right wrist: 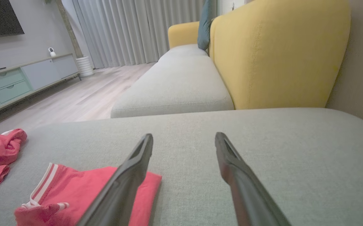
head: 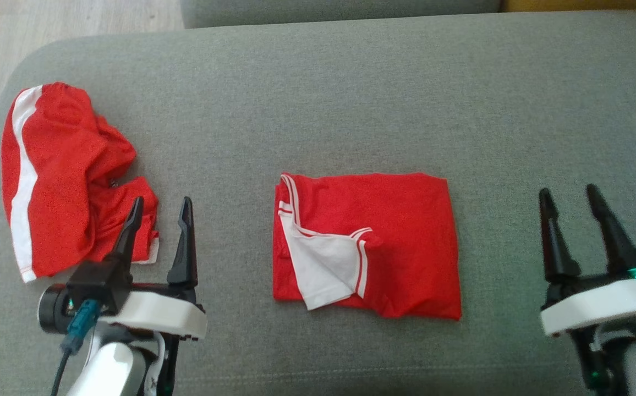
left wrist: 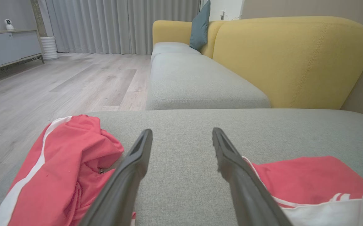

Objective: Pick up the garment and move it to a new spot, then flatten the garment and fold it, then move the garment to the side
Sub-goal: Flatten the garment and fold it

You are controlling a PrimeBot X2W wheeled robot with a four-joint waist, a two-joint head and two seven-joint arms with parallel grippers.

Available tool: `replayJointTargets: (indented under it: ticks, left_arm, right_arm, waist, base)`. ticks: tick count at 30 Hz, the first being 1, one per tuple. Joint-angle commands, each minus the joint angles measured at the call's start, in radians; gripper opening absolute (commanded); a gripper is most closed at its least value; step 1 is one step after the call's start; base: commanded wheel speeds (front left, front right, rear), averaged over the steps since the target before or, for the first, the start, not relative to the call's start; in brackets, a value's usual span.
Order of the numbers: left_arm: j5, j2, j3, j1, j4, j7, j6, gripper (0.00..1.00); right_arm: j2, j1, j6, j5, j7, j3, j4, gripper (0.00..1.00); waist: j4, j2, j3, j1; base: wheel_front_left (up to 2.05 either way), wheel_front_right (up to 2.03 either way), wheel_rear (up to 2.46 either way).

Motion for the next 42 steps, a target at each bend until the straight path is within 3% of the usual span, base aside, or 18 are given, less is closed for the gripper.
replayJointTargets:
  ticks: [1, 2, 3, 16, 24, 29, 33, 34, 35, 36, 37, 42]
  left_arm:
    - [0.0, 0.025, 0.039, -0.031, -0.026, -0.001, 0.004, 1.0]
    - [0.0, 0.024, 0.037, -0.032, -0.026, -0.001, 0.004, 1.0]
    - [0.0, 0.024, 0.036, -0.033, -0.026, 0.0, 0.004, 1.0]
    - [0.004, 0.01, 0.008, -0.067, -0.025, 0.0, -0.005, 1.0]
    - [0.0, 0.006, 0.01, -0.067, -0.021, -0.003, 0.0, 1.0]
    - [-0.002, 0.006, 0.013, -0.065, -0.016, -0.005, 0.002, 1.0]
    - [-0.002, 0.008, 0.017, -0.055, -0.013, -0.007, 0.005, 1.0]
    - [0.0, 0.011, 0.019, -0.049, -0.013, -0.009, 0.005, 1.0]
    - [0.001, 0.012, 0.02, -0.045, -0.012, -0.009, 0.007, 1.0]
    - [0.002, 0.012, 0.022, -0.042, -0.014, -0.01, 0.009, 1.0]
    - [0.003, 0.013, 0.023, -0.039, -0.015, -0.01, 0.008, 1.0]
    - [0.003, 0.025, 0.032, -0.016, -0.019, -0.012, 0.006, 1.0]
  right_arm:
    - [-0.012, -0.013, 0.004, -0.002, 0.004, 0.032, -0.026, 0.8]
    - [-0.011, -0.016, 0.004, 0.005, 0.009, 0.048, -0.011, 0.27]
    - [-0.01, -0.021, 0.004, 0.011, 0.012, 0.066, 0.007, 0.0]
    - [0.054, -0.164, 0.004, 0.152, -0.073, 0.425, 0.37, 0.0]
    - [0.061, -0.229, 0.004, 0.236, -0.072, 0.617, 0.47, 0.0]
    - [0.061, -0.248, 0.004, 0.258, -0.101, 0.651, 0.476, 0.0]
    - [0.053, -0.258, 0.004, 0.247, -0.158, 0.611, 0.442, 0.0]
    - [0.039, -0.252, 0.004, 0.231, -0.18, 0.558, 0.412, 0.02]
    - [0.03, -0.244, 0.004, 0.217, -0.186, 0.517, 0.398, 0.41]
    - [0.024, -0.233, 0.004, 0.201, -0.189, 0.469, 0.382, 0.94]
    - [0.019, -0.221, 0.004, 0.181, -0.192, 0.416, 0.361, 1.0]
    - [0.006, -0.137, 0.004, 0.085, -0.182, 0.192, 0.219, 1.0]
  waist:
    - [0.002, -0.0001, 0.001, 0.0]
    - [0.004, -0.0001, 0.002, 0.0]
    - [0.007, -0.0001, 0.003, 0.0]
    - [0.073, -0.0001, 0.041, 0.0]
    - [0.092, -0.0001, 0.052, 0.0]
    - [0.093, -0.0001, 0.046, 0.0]
    - [0.085, -0.0001, 0.027, 0.0]
    - [0.08, -0.0001, 0.015, 0.0]
    - [0.079, -0.0001, 0.008, 0.0]
    - [0.077, -0.0001, 0.002, 0.0]
    - [0.076, -0.0001, -0.005, 0.0]
    - [0.061, -0.0001, -0.037, 0.0]
  base:
    - [0.0, 0.0, 0.0]
    - [0.0, 0.0, 0.0]
    - [0.0, 0.0, 0.0]
    - [0.0, 0.0, 0.0]
    - [0.0, 0.0, 0.0]
    - [0.0, 0.0, 0.0]
    - [0.0, 0.0, 0.0]
    - [0.0, 0.0, 0.0]
    - [0.0, 0.0, 0.0]
    - [0.0, 0.0, 0.0]
    - [0.0, 0.0, 0.0]
    - [0.0, 0.0, 0.0]
